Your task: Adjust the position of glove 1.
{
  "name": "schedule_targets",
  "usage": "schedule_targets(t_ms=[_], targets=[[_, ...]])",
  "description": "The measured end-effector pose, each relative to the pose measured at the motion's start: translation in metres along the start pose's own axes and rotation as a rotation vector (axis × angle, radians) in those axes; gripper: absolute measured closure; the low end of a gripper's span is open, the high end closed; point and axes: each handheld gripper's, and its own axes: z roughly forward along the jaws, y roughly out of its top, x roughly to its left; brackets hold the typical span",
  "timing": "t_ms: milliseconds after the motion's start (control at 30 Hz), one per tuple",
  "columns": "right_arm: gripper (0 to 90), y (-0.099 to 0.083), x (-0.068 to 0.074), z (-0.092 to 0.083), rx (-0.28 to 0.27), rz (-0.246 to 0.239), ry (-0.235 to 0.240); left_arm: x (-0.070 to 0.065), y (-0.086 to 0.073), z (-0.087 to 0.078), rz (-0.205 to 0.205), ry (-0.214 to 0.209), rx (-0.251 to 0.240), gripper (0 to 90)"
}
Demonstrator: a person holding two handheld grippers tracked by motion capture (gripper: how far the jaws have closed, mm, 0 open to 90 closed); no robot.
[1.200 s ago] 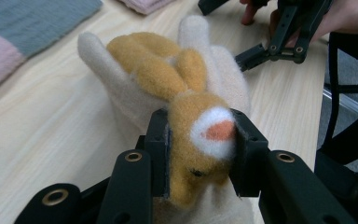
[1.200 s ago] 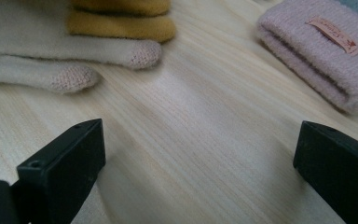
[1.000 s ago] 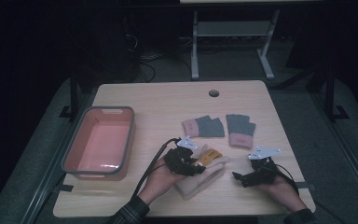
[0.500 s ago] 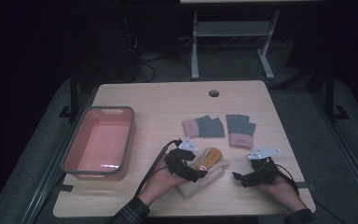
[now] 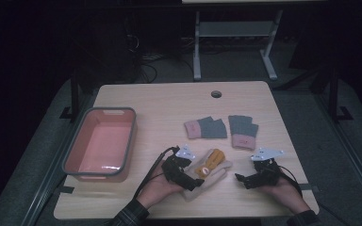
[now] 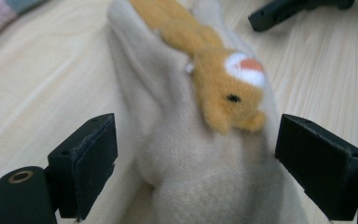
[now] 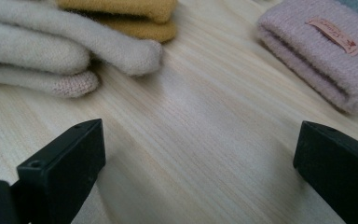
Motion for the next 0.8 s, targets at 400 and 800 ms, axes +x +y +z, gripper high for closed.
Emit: schedule_targets(t_ms=[400, 800], targets=[[1.8, 0.0, 0.0, 0.0, 0.0, -0.002, 0.002, -0.013, -0.005, 0.021, 0.091, 0.048, 0.098, 12.0], [1.8, 0.0, 0.0, 0.0, 0.0, -0.003, 0.002, -0.017, -0.006, 0.018, 0.126, 0.104, 0.096, 34.0]])
